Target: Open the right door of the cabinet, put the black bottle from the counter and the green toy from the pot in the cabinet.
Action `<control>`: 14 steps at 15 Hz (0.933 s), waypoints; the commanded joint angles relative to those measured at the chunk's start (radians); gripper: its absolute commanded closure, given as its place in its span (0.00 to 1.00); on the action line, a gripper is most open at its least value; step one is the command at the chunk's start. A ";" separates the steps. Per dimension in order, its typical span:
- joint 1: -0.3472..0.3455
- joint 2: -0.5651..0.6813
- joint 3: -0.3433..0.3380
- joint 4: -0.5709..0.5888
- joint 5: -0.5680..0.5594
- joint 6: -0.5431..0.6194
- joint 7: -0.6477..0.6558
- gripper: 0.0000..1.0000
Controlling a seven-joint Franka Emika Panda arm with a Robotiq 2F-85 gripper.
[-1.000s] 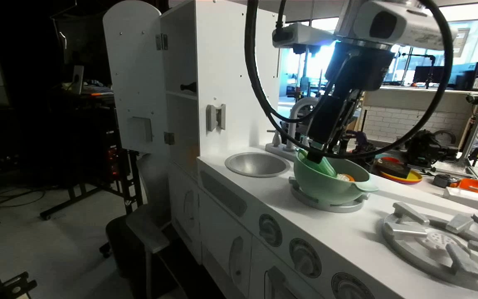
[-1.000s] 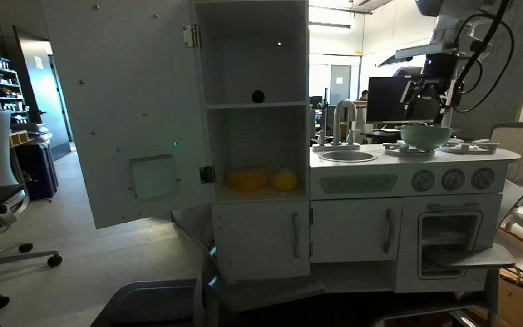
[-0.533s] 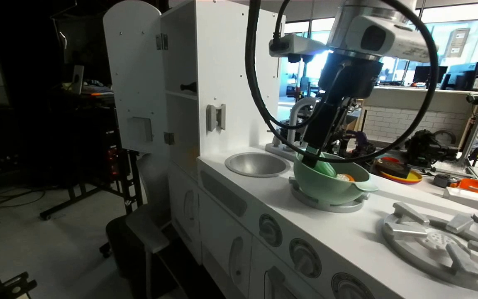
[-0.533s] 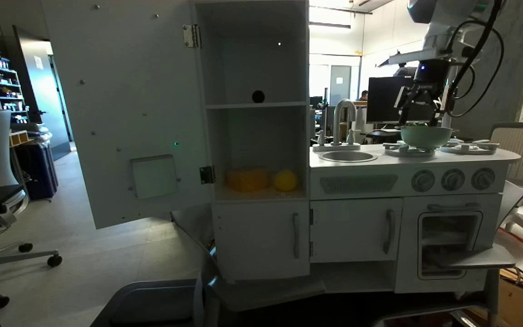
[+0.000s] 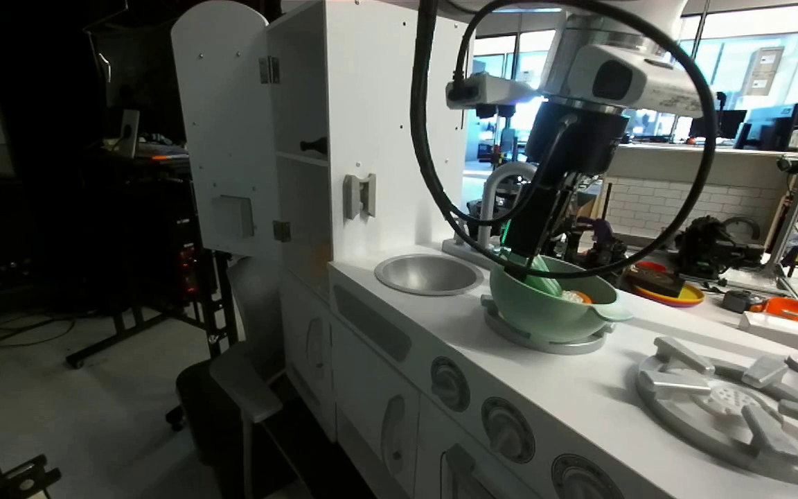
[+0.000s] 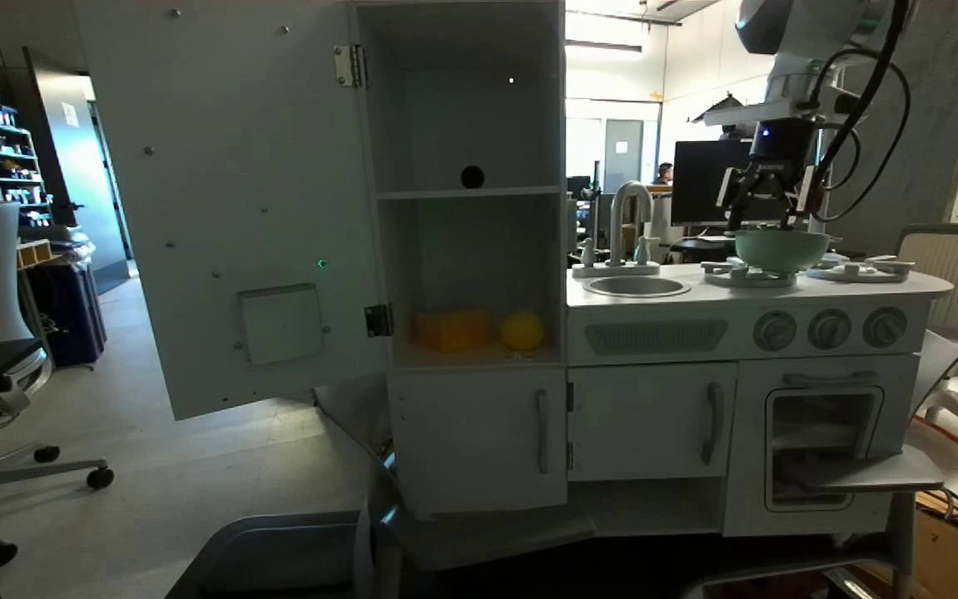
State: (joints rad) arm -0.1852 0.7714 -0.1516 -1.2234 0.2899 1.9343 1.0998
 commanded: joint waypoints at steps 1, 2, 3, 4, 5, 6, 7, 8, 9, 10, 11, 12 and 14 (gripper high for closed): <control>0.000 0.026 0.002 0.046 -0.024 -0.033 -0.002 0.40; 0.012 0.012 -0.001 0.046 -0.032 -0.047 0.013 0.47; 0.007 0.023 0.001 0.046 -0.032 -0.037 0.002 0.56; 0.004 0.030 0.002 0.050 -0.031 -0.034 -0.003 0.63; 0.015 0.016 0.000 0.054 -0.038 -0.049 0.013 0.71; 0.013 0.023 0.000 0.054 -0.037 -0.045 0.006 0.72; 0.007 0.034 0.002 0.060 -0.037 -0.042 -0.003 0.72; 0.017 0.017 -0.001 0.058 -0.046 -0.055 0.011 0.72; 0.018 0.018 -0.001 0.059 -0.047 -0.054 0.009 0.72; 0.010 0.033 0.001 0.066 -0.045 -0.046 -0.003 0.72; 0.022 0.012 -0.002 0.062 -0.053 -0.060 0.013 0.72; 0.024 0.010 -0.003 0.062 -0.058 -0.058 0.009 0.72; 0.036 -0.016 -0.003 0.059 -0.070 -0.064 0.008 0.72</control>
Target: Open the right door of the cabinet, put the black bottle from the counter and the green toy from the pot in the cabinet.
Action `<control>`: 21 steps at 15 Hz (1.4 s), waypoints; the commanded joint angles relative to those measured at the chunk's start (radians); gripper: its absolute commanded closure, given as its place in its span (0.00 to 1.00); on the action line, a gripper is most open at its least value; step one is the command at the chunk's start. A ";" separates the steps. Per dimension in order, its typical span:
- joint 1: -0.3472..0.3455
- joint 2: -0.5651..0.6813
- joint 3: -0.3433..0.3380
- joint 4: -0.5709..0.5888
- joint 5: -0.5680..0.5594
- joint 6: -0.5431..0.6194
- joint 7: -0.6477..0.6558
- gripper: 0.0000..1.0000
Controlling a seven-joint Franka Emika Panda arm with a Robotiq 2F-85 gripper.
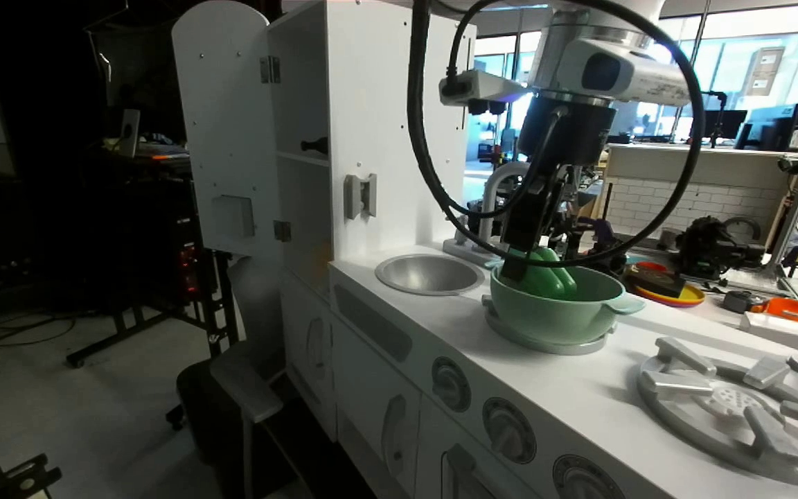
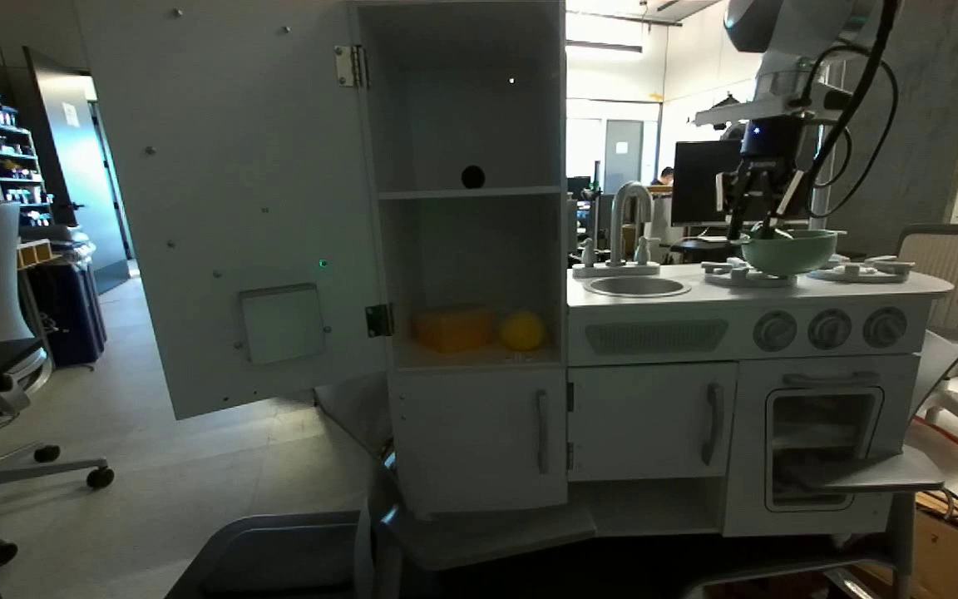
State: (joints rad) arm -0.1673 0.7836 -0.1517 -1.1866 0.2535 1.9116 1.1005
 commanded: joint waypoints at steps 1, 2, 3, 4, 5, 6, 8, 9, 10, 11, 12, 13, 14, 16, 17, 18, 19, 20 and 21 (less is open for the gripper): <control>0.024 -0.038 -0.002 0.024 -0.041 -0.045 0.000 0.72; 0.024 -0.039 0.000 0.027 -0.048 -0.041 -0.012 0.72; 0.039 -0.068 0.003 0.021 -0.061 -0.056 -0.017 0.72; 0.055 -0.093 0.006 0.013 -0.076 -0.067 -0.029 0.72; 0.056 -0.096 0.020 0.011 -0.078 -0.068 -0.080 0.72; 0.087 -0.135 0.025 0.001 -0.101 -0.104 -0.097 0.72; 0.114 -0.154 0.043 0.002 -0.116 -0.127 -0.158 0.72; 0.143 -0.180 0.053 0.003 -0.128 -0.157 -0.170 0.72; 0.171 -0.200 0.064 0.014 -0.141 -0.190 -0.180 0.72; 0.186 -0.202 0.075 0.014 -0.148 -0.192 -0.210 0.72; 0.212 -0.210 0.089 0.034 -0.157 -0.223 -0.223 0.72; 0.245 -0.221 0.102 0.060 -0.169 -0.265 -0.225 0.72; 0.266 -0.216 0.115 0.068 -0.178 -0.274 -0.247 0.72; 0.332 -0.213 0.146 0.142 -0.204 -0.348 -0.254 0.72; 0.354 -0.204 0.153 0.161 -0.227 -0.367 -0.274 0.72; 0.364 -0.205 0.152 0.164 -0.247 -0.388 -0.312 0.72; 0.392 -0.192 0.165 0.234 -0.263 -0.457 -0.322 0.72; 0.421 -0.181 0.178 0.282 -0.272 -0.499 -0.337 0.72; 0.429 -0.172 0.184 0.290 -0.281 -0.503 -0.379 0.72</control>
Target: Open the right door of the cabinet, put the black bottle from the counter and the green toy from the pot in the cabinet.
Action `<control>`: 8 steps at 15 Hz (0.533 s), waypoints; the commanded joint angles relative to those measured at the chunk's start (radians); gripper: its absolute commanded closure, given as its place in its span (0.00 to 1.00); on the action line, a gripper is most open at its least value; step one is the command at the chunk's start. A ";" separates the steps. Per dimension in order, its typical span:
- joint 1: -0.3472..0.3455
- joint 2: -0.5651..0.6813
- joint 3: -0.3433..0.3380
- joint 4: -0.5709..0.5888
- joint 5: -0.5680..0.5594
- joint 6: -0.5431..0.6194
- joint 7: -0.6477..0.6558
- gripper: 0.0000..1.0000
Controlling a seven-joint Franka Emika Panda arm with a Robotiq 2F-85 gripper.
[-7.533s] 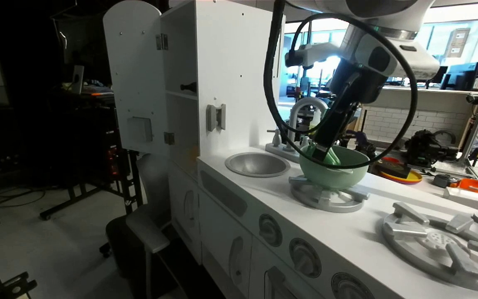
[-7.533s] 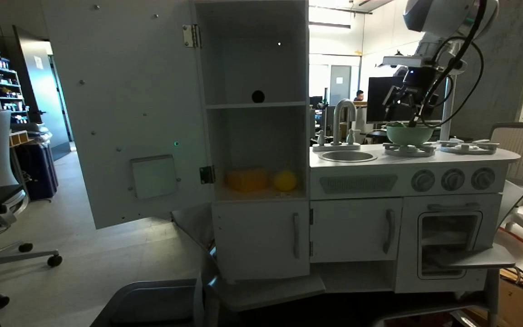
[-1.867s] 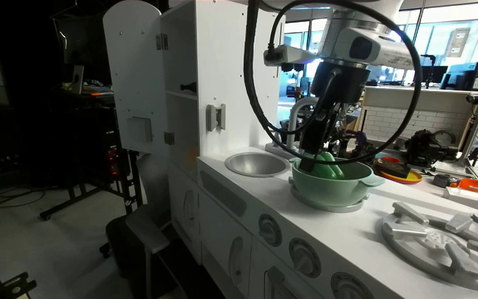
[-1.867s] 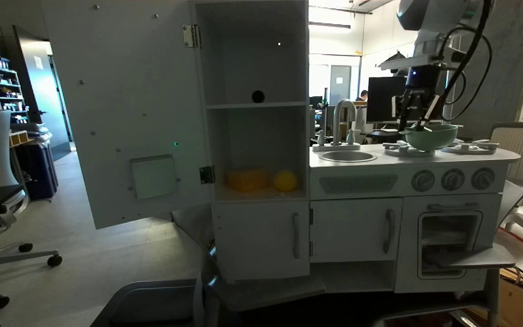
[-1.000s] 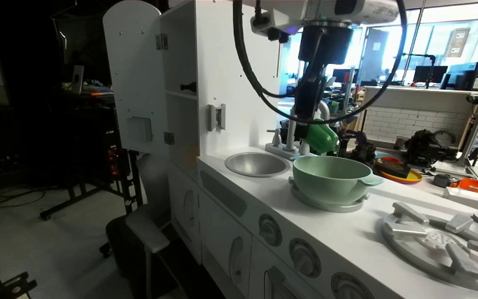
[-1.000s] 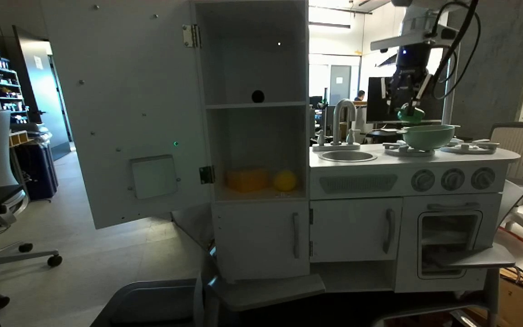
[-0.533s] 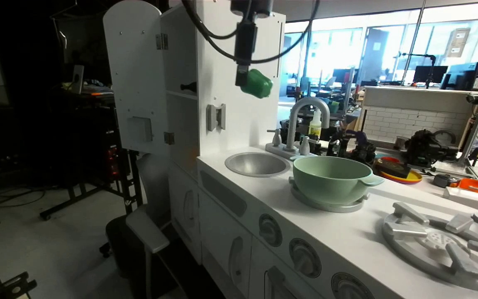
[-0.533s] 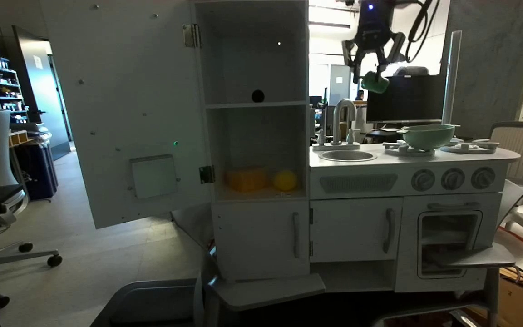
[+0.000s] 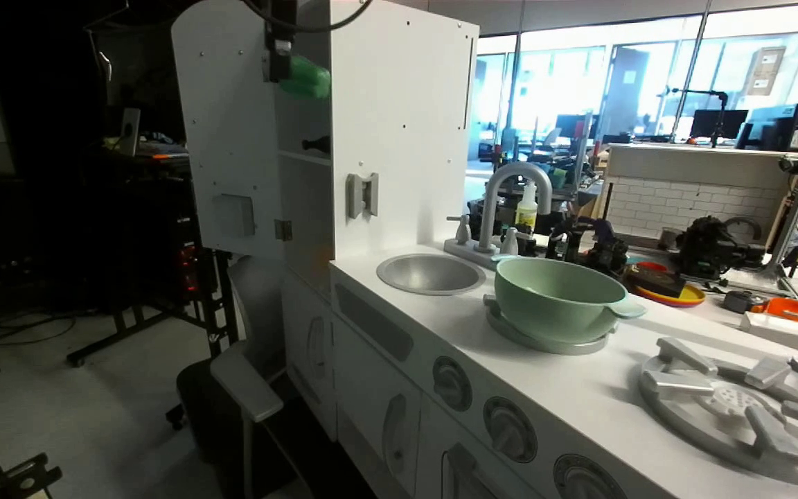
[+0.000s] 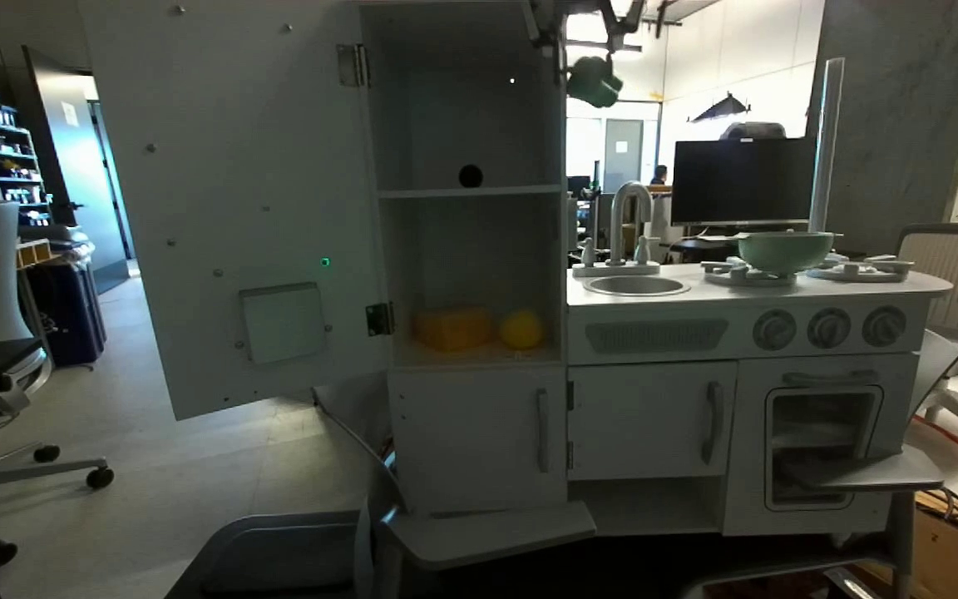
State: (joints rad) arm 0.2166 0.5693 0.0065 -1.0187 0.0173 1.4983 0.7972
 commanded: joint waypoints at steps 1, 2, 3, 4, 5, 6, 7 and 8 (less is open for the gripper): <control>0.056 0.049 0.029 0.133 -0.056 -0.093 -0.119 0.72; 0.091 0.064 0.037 0.197 -0.078 -0.145 -0.136 0.72; 0.109 0.079 0.036 0.219 -0.098 -0.157 -0.176 0.72; 0.111 0.089 0.030 0.200 -0.120 -0.136 -0.233 0.72; 0.134 0.117 0.028 0.256 -0.148 -0.176 -0.265 0.72; 0.158 0.131 0.024 0.273 -0.175 -0.189 -0.291 0.72; 0.162 0.151 0.018 0.262 -0.204 -0.163 -0.323 0.72; 0.168 0.169 0.012 0.266 -0.233 -0.139 -0.350 0.72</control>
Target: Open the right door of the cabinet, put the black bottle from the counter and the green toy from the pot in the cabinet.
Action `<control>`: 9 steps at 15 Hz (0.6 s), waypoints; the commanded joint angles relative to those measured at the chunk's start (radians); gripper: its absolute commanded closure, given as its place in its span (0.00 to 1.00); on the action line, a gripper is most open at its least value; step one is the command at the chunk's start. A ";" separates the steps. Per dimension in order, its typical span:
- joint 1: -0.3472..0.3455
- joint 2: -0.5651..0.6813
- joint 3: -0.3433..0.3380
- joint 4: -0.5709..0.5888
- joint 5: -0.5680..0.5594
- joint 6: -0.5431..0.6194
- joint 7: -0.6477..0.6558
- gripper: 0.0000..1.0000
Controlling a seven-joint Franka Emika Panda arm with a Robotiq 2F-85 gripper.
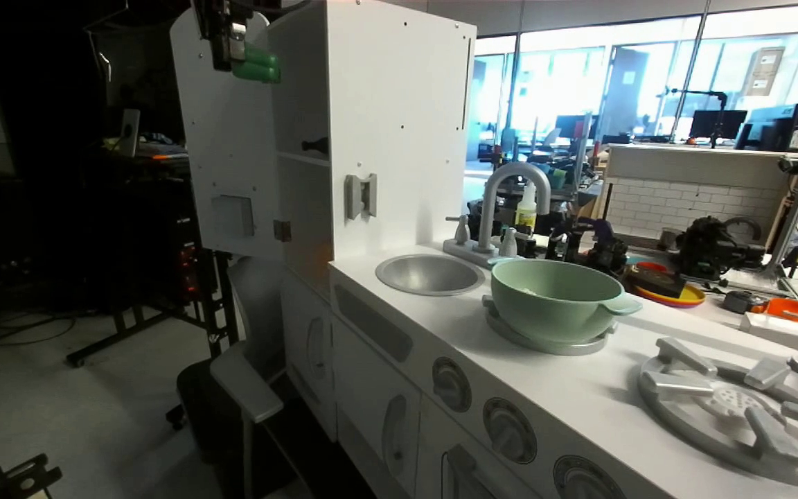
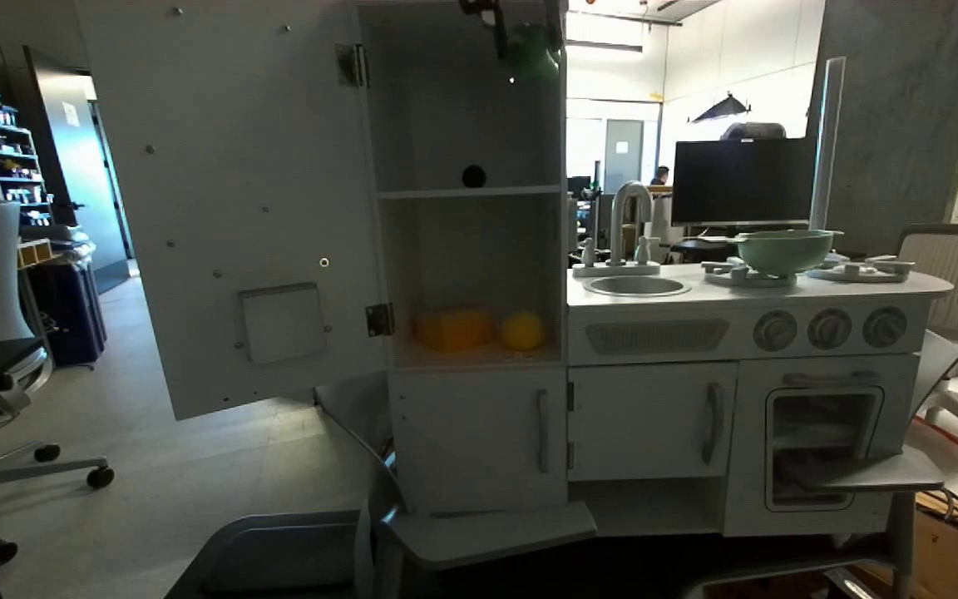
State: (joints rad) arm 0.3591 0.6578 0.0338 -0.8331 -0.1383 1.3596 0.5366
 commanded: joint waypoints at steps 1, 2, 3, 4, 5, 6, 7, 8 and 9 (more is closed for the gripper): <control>0.053 0.116 -0.024 0.134 -0.105 -0.024 -0.101 0.72; 0.058 0.124 -0.023 0.119 -0.133 0.005 -0.109 0.72; 0.062 0.133 -0.028 0.105 -0.160 0.050 -0.116 0.72; 0.083 0.145 -0.031 0.126 -0.189 0.064 -0.107 0.72; 0.095 0.149 -0.033 0.122 -0.213 0.102 -0.098 0.72; 0.096 0.146 -0.036 0.089 -0.238 0.178 -0.086 0.72; 0.115 0.147 -0.041 0.091 -0.266 0.221 -0.066 0.72; 0.129 0.146 -0.044 0.085 -0.287 0.275 -0.041 0.72; 0.129 0.140 -0.047 0.052 -0.304 0.349 -0.016 0.72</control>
State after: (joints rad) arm 0.4592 0.7992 0.0087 -0.7647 -0.3849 1.5790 0.4712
